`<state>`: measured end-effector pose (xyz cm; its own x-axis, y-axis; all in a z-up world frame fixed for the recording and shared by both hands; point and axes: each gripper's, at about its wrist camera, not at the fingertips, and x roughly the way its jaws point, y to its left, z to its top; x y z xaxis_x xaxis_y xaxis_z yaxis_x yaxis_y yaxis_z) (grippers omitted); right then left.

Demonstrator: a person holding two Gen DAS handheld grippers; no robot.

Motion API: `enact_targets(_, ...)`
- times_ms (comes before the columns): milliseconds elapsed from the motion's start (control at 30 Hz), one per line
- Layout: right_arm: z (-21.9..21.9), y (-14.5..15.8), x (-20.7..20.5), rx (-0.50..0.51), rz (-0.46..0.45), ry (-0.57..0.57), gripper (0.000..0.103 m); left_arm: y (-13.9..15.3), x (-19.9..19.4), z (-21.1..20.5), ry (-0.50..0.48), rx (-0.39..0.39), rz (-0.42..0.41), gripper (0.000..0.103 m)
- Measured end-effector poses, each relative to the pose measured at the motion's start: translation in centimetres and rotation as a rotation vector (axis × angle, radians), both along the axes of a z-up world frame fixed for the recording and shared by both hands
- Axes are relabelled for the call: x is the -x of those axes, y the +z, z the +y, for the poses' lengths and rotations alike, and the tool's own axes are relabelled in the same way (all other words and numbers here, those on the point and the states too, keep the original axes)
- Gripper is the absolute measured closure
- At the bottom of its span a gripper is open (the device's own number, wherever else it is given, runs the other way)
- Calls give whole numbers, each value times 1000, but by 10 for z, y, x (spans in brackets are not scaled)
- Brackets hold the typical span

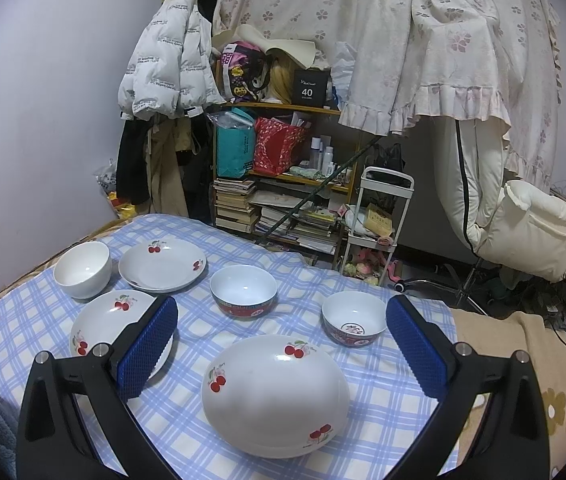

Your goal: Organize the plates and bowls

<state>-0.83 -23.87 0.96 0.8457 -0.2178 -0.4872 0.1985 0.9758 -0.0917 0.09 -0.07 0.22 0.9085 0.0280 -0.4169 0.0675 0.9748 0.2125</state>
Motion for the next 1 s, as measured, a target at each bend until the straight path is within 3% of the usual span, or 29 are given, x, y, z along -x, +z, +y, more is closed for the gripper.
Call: enact_targets(1000,-2,-1,-1,-2,3,-1,0,7,1,6,15,8,-10,1)
